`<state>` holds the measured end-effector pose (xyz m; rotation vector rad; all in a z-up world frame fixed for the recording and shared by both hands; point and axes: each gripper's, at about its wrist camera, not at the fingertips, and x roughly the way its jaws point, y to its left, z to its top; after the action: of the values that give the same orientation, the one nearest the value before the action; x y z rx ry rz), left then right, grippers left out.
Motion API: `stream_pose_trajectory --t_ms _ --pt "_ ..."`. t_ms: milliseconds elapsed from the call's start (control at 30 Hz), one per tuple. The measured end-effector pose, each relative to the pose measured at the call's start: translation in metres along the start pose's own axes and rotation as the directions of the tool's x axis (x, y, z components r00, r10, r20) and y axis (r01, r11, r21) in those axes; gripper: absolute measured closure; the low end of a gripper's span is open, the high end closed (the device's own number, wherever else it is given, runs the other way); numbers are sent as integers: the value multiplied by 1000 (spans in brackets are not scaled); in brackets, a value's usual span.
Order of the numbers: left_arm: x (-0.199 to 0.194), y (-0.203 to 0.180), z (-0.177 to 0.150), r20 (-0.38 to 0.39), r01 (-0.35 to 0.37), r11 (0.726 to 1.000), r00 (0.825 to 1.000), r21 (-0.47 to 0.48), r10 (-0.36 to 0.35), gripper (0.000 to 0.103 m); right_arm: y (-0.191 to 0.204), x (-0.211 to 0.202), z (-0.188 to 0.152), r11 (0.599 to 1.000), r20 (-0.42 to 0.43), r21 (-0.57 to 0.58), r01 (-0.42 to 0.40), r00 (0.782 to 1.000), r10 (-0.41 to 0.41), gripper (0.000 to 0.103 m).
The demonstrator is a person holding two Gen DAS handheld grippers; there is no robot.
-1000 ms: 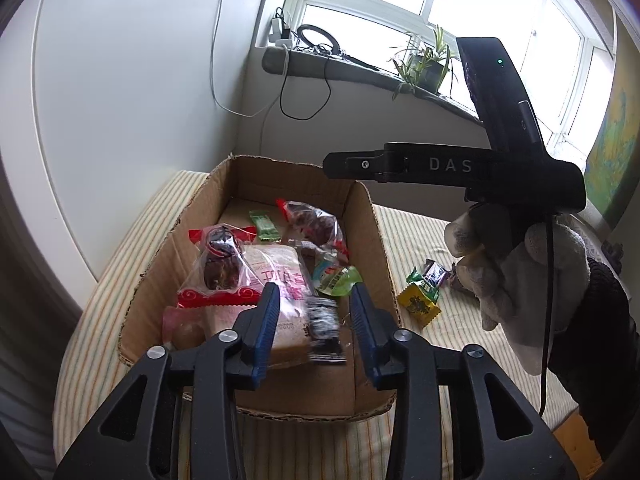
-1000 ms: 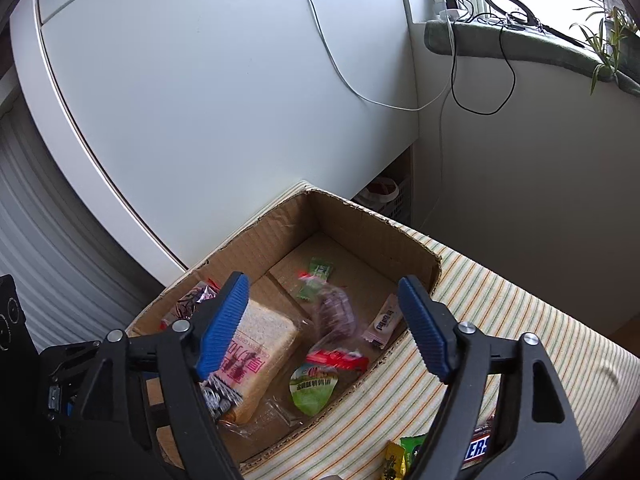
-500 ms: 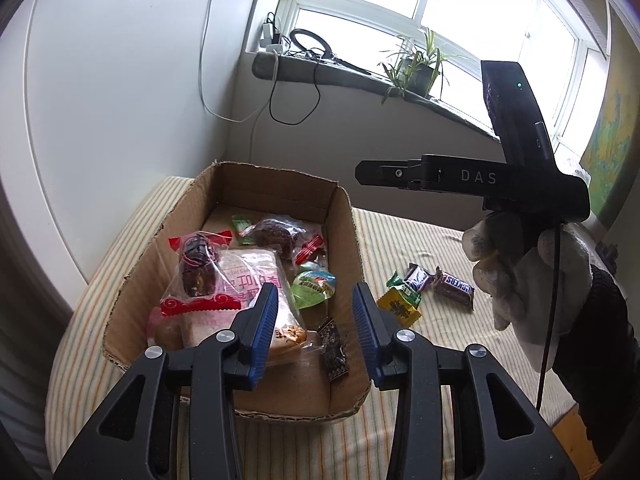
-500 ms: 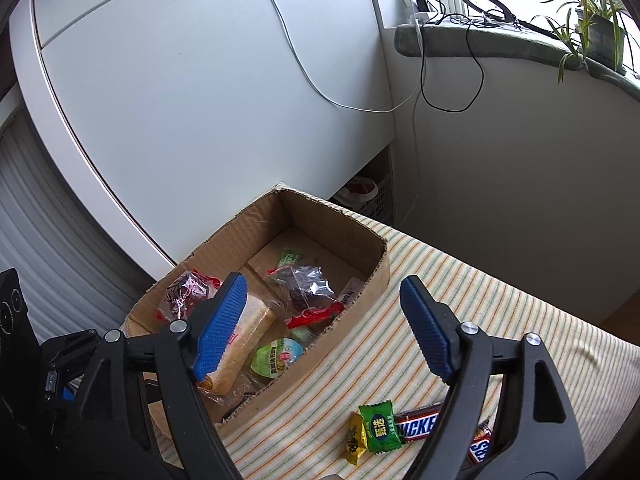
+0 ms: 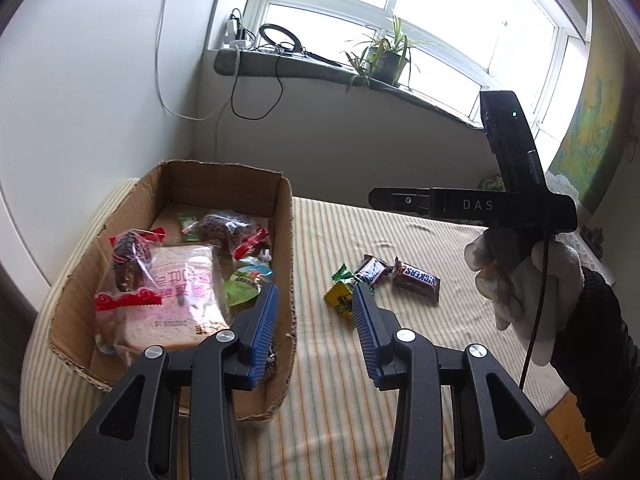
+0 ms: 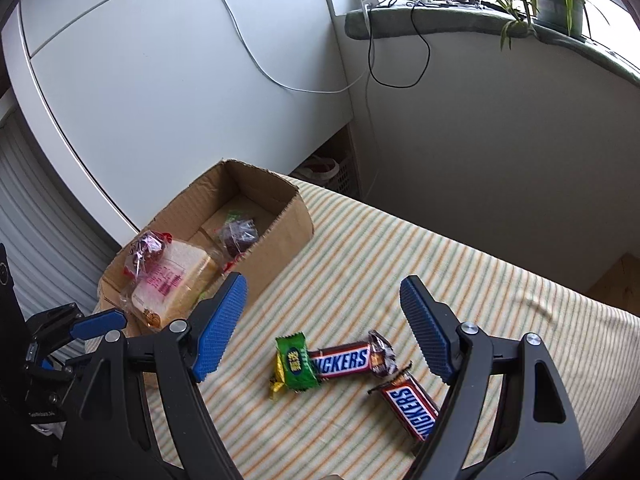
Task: Organize snacks
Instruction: 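Move both tools back to the Snickers bars and yellow candy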
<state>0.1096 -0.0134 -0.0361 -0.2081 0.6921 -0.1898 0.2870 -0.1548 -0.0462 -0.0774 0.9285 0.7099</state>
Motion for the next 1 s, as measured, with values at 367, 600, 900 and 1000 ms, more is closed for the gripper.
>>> stream_pose_trajectory --t_ms 367,600,900,1000 --pt "29 -44 -10 -60 56 998 997 42 -53 66 -31 -5 -43 997 -61 -60 43 997 -46 22" --pt "58 -61 -19 -109 13 998 994 56 -7 66 -41 -1 -61 996 -67 -87 38 997 -44 22" --pt "87 -68 -27 -129 -98 992 986 82 108 66 -43 14 -76 989 -75 -137 47 996 -57 22" --pt "94 -67 -28 -129 -120 989 983 87 131 66 -43 16 -77 988 -71 -145 46 996 -57 22"
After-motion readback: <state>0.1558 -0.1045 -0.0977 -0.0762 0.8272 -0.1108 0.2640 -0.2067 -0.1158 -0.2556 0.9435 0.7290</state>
